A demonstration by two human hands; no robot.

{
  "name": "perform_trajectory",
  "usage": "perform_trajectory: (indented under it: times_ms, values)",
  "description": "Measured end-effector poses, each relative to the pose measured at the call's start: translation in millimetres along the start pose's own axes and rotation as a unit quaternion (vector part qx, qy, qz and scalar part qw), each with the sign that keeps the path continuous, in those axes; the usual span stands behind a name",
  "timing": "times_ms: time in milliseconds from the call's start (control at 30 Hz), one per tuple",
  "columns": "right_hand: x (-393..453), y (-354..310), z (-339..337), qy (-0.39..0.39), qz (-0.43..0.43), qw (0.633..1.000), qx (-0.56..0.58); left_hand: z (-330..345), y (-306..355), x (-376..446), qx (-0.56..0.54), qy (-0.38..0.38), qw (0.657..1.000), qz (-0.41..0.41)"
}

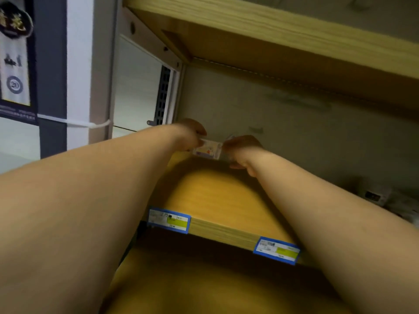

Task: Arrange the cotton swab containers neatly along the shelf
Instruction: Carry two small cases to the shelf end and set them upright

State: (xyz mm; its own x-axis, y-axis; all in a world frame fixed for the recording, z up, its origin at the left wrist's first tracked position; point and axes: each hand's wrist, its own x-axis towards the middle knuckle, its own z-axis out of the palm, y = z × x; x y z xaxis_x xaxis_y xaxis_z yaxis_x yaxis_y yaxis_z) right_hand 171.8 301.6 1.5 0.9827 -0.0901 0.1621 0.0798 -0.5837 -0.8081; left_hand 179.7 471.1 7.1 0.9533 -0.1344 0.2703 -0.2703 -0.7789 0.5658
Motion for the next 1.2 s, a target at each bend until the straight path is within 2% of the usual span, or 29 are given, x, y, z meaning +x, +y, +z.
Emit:
perform_trajectory:
  times_ms: [133,600,767,867,967,1067,1133,1200]
  values:
    - [25,-2,8,0.010,-0.020,0.999,-0.035,0,-10,24,0.040,0.003,0.999,0.014]
    - [52,15,25,-0.077,-0.086,0.987,-0.109,5,-51,53,0.152,-0.036,0.988,0.012]
    - [54,25,1,-0.048,-0.086,0.995,-0.018,6,-47,46,0.105,-0.025,0.994,-0.006]
    - [53,27,-15,-0.065,-0.089,0.994,0.013,8,-37,36,0.102,0.024,0.994,0.029]
    - [47,25,-21,-0.055,-0.148,0.987,-0.009,8,-15,25,-0.006,0.099,0.993,0.063]
    - [40,20,-25,-0.077,-0.178,0.981,0.001,6,2,17,-0.114,0.090,0.988,0.050]
    - [36,17,-26,-0.087,-0.190,0.978,0.003,4,6,12,-0.105,0.069,0.991,0.051]
    - [32,13,-24,-0.078,-0.197,0.977,0.002,-3,9,6,-0.032,0.081,0.995,0.048]
